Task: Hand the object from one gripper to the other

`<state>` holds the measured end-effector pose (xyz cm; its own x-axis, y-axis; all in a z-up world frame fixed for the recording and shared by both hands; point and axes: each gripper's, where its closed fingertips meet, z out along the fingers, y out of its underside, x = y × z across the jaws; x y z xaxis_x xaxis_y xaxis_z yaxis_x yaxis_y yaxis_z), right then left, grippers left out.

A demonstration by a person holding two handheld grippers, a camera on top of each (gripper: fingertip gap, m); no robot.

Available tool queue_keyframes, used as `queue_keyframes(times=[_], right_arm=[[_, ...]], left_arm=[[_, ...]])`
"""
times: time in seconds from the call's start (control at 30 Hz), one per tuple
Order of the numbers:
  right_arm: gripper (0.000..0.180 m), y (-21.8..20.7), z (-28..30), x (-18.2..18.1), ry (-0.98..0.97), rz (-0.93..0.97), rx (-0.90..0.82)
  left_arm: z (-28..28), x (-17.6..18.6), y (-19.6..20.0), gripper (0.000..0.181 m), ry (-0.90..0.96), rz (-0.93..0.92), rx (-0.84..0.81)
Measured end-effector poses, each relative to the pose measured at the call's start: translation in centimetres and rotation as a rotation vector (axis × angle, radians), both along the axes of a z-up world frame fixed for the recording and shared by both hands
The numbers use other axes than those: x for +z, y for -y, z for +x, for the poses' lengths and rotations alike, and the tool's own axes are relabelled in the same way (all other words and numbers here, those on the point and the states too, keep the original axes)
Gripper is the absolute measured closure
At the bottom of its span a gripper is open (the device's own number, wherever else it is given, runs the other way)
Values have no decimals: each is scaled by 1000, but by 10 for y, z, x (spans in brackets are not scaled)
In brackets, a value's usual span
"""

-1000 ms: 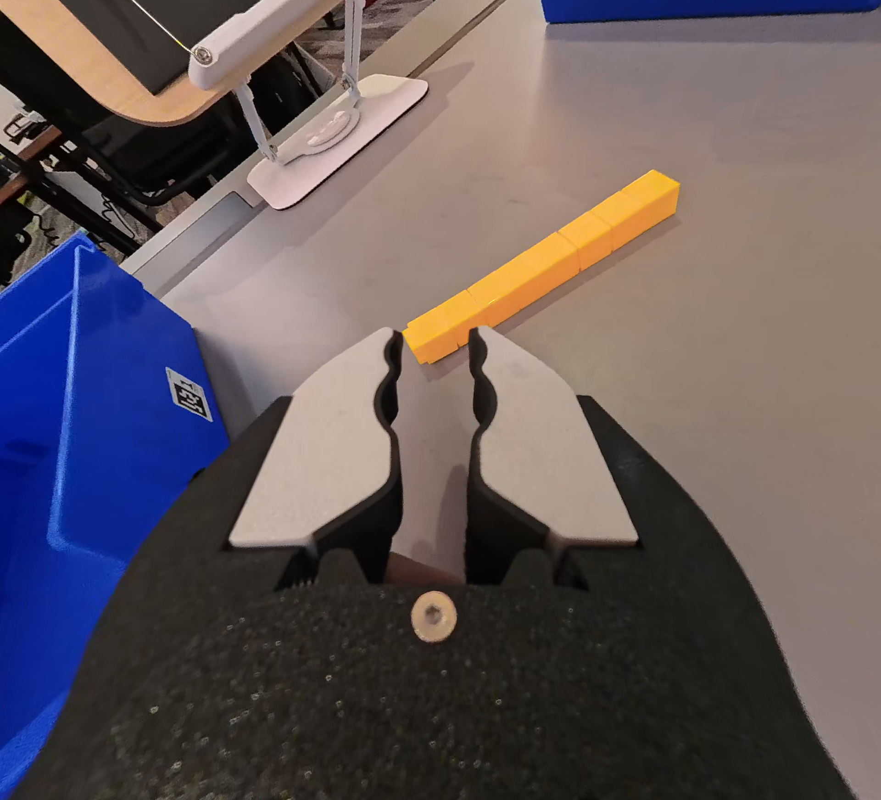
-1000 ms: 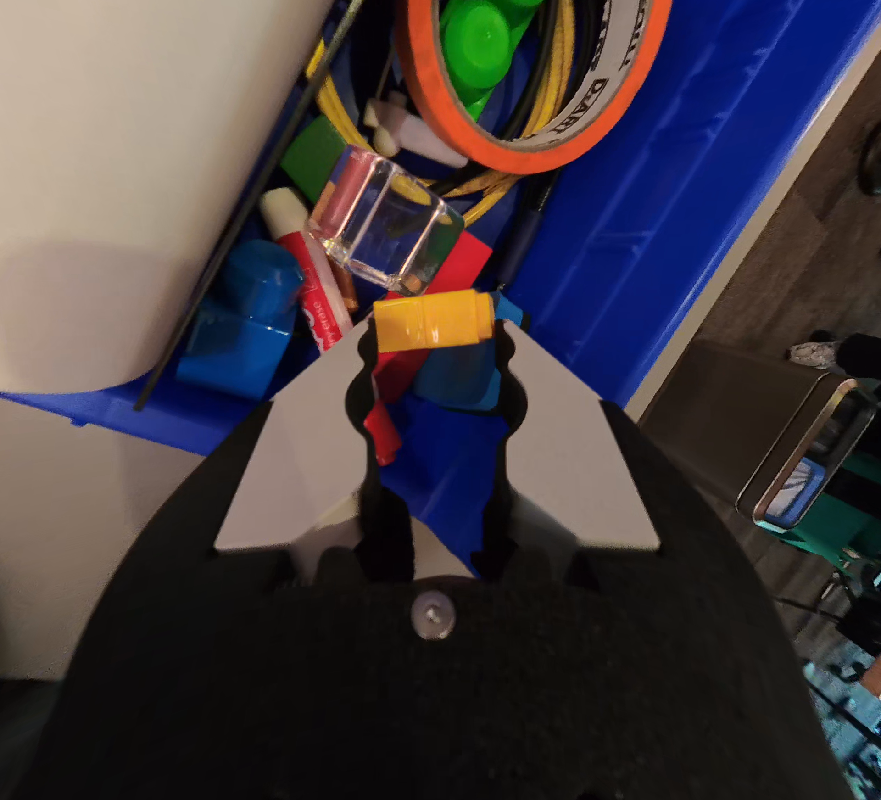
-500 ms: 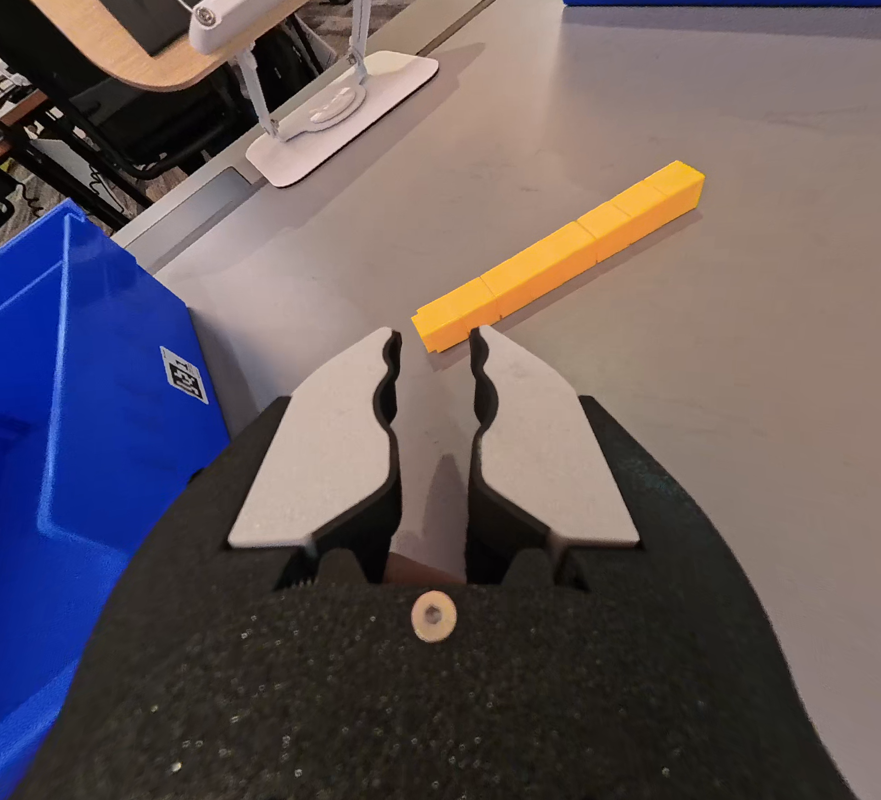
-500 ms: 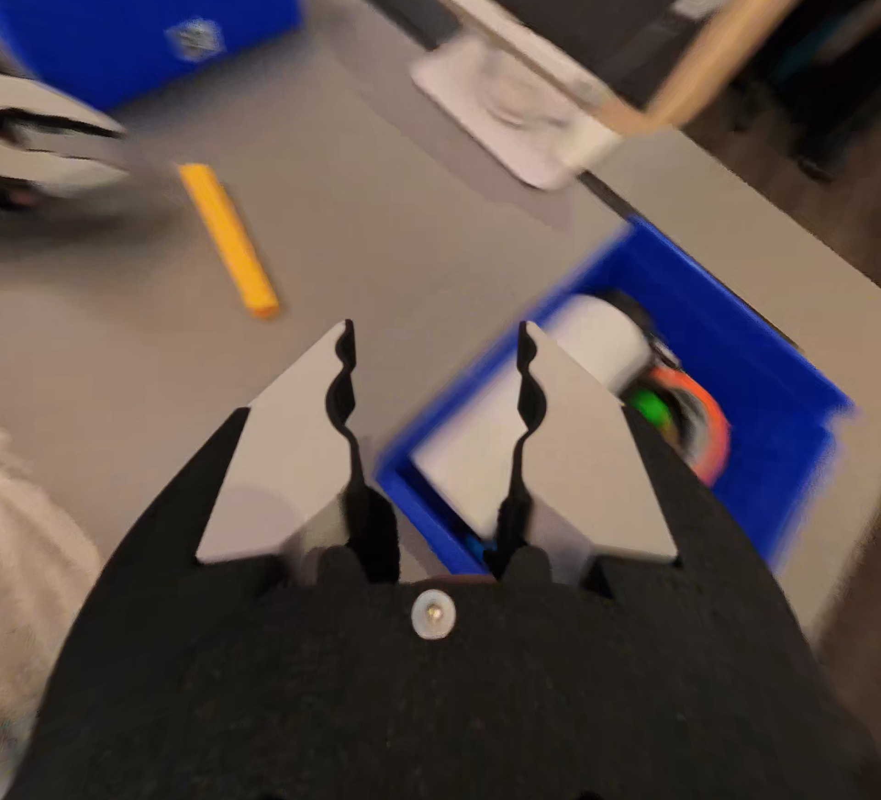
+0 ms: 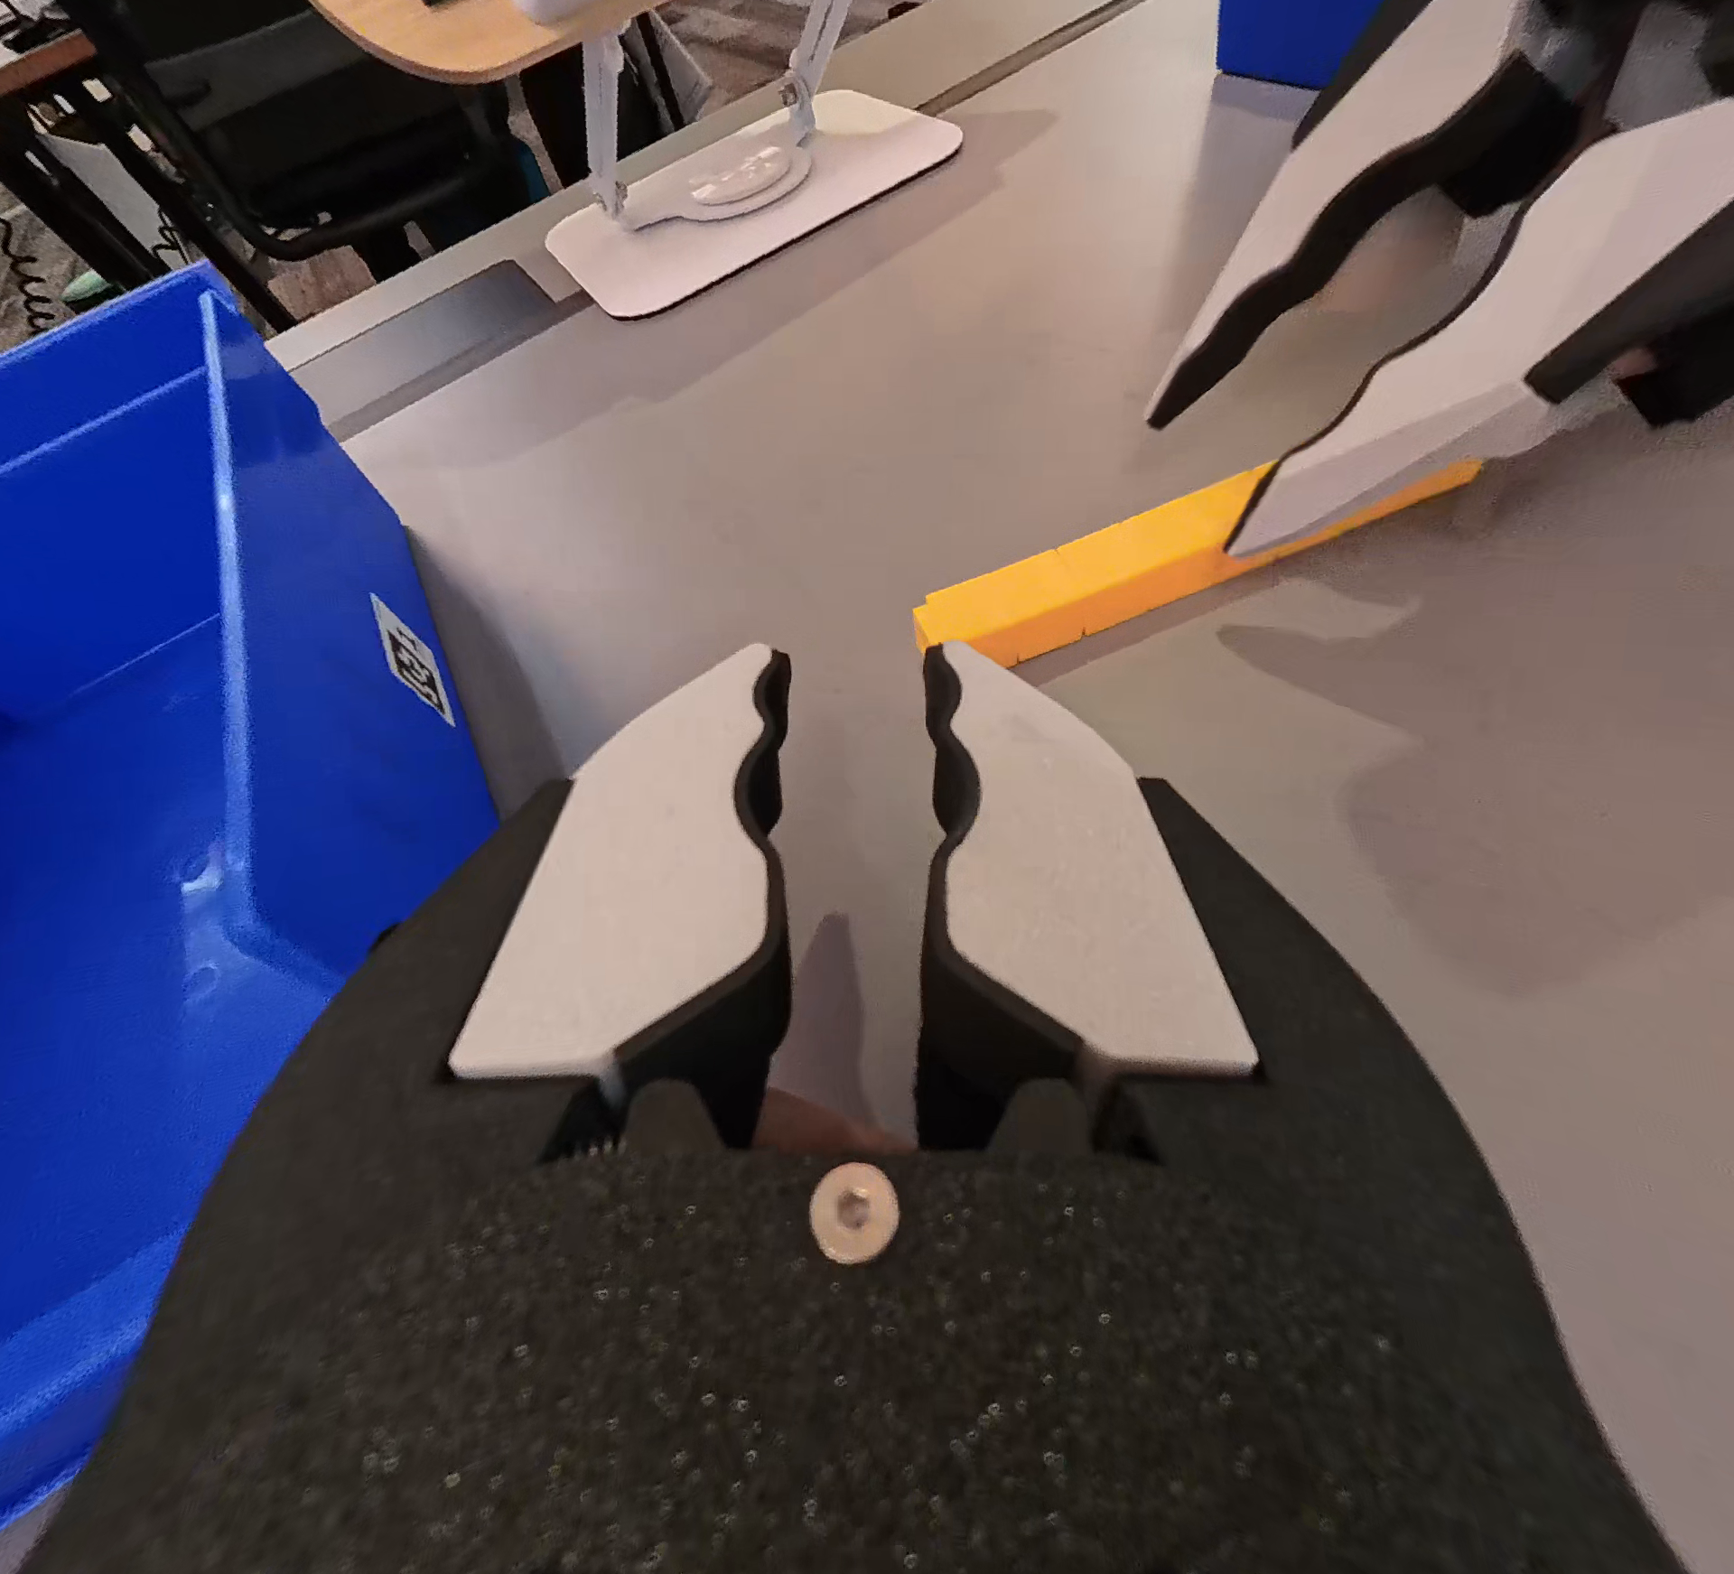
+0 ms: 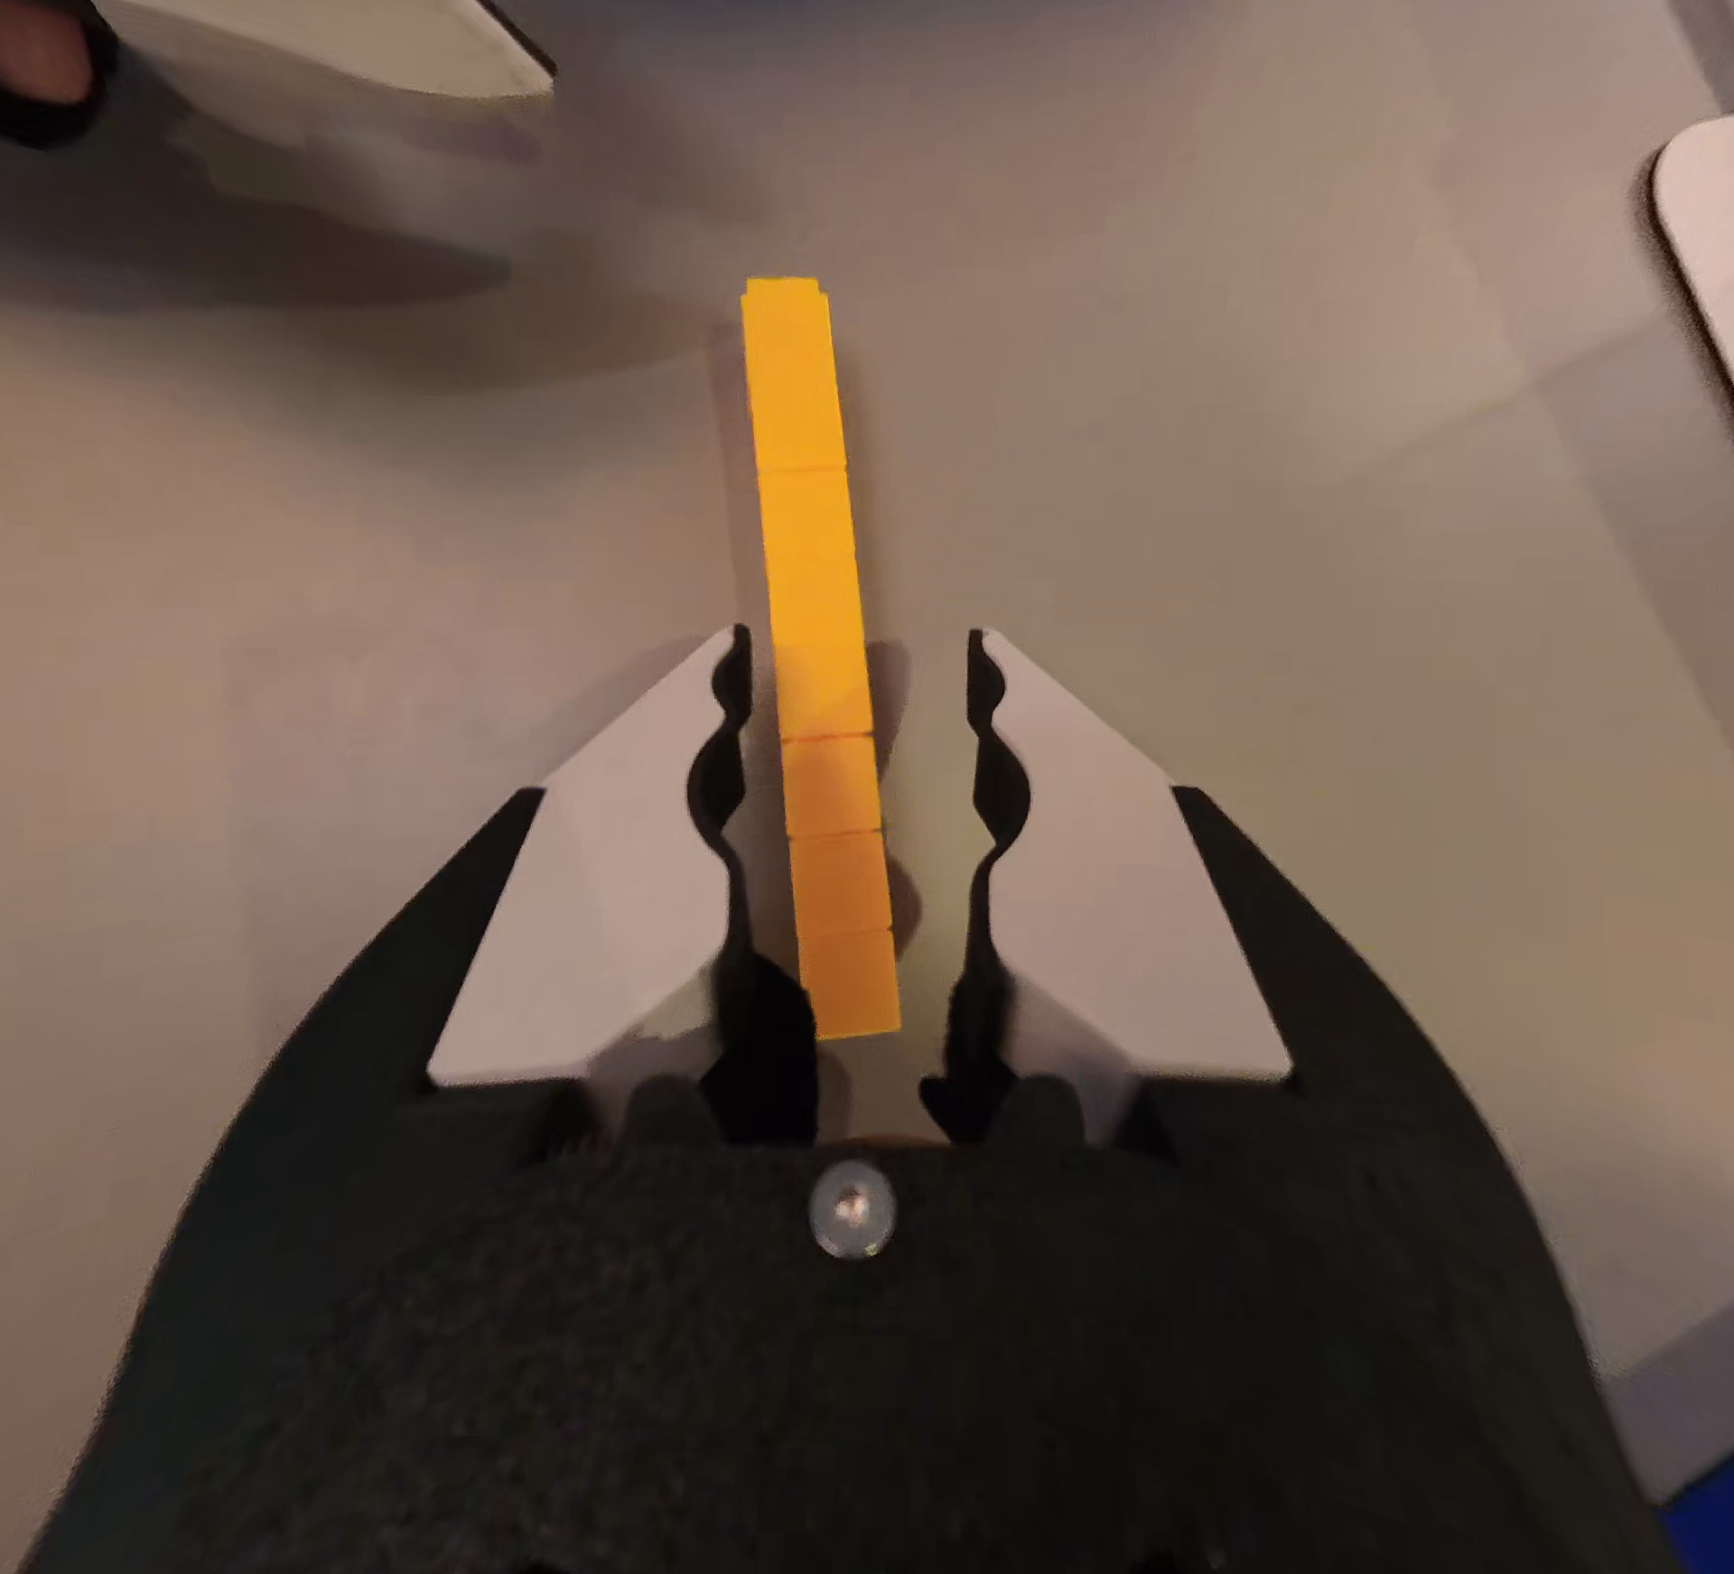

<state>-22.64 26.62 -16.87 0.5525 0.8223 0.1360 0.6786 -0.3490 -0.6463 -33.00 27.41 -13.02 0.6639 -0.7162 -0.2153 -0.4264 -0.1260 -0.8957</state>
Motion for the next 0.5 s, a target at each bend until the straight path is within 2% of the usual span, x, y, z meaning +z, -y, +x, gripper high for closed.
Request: queue_keyframes(times=[0.13,0.17,0.23,0.37,0.43,0.5], right_arm=[[136,4,5,-21,25,-82,-6],[149,7,1,-22,-12,-113,-5],[158,6,2,-22,-35,-146,-28],[159,6,2,-19,3,-117,-25],[159,6,-8,1,-174,-127,-18],[159,5,-13,37,-404,-133,0]], left_arm=[[6,-4,3,153,5,-23,-22],[7,-4,4,153,11,-34,-22],[8,-6,4,153,14,-56,-16],[6,-8,4,153,50,-110,-20],[5,-3,3,153,91,-118,-25],[6,12,5,151,180,-106,-48]])
